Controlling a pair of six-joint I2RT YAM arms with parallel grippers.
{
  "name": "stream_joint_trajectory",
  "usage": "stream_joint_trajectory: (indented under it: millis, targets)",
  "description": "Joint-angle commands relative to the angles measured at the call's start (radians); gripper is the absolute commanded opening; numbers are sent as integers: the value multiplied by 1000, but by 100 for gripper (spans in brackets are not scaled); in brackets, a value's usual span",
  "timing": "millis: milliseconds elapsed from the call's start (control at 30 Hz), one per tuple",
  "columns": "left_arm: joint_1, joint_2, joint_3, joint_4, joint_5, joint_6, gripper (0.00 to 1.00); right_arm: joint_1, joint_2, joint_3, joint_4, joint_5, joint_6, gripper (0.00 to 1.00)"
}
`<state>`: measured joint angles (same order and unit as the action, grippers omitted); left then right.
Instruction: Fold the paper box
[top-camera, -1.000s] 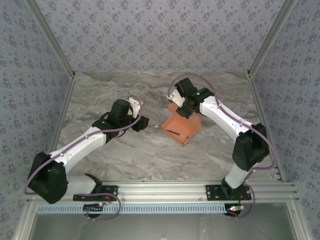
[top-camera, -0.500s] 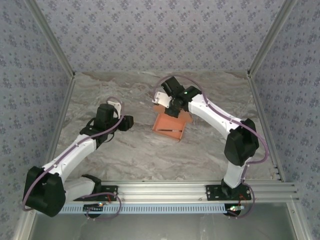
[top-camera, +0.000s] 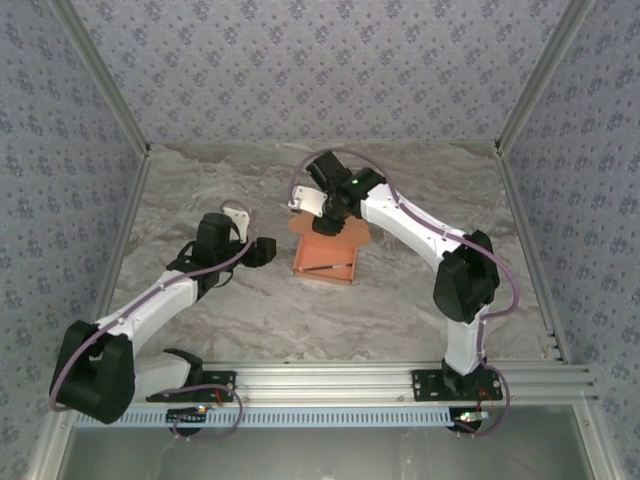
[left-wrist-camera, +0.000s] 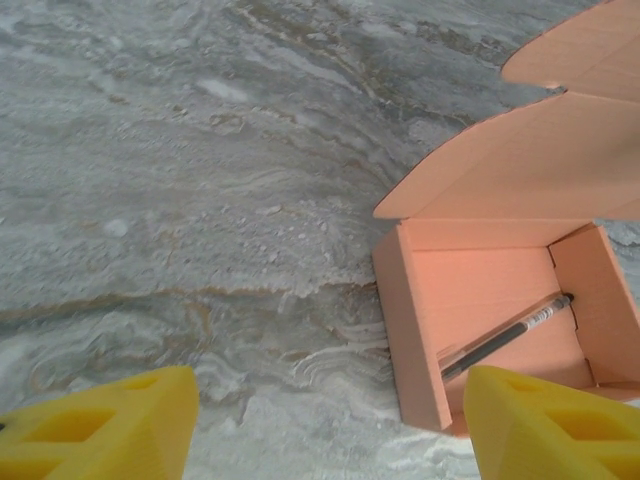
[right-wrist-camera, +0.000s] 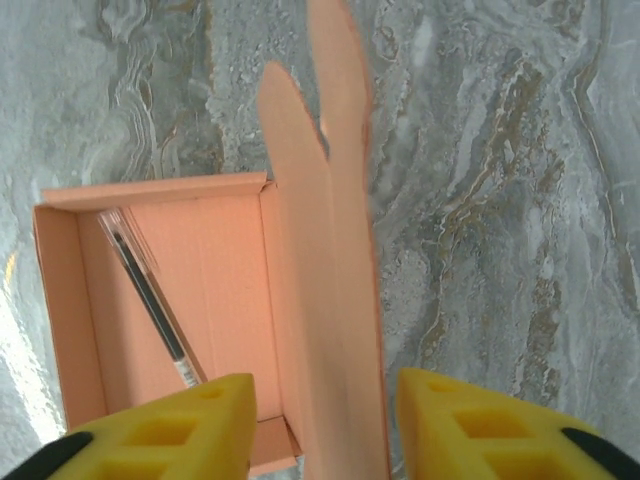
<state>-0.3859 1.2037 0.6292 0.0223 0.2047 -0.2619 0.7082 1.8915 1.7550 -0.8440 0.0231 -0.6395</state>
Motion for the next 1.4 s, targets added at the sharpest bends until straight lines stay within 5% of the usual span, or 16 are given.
stream_joint_trajectory:
  millis: [0,133,500,933,1367]
  targets:
    - [4,43,13,157,80,59,71,-19,-119,2,39,-46,88,51]
    - [5,103,7,282,97,102,72,-71,-289,-152,152,-64,248,60]
    - [19,286,47,417,230,257,69,-276,-629,-777,552,-196,458,62]
    - [53,400,141,409,395,388,58,-284,-573,-1030,923,-245,483,55]
    - [53,484,229,381,487,414,36,-271,-483,-1052,1032,-249,493,32]
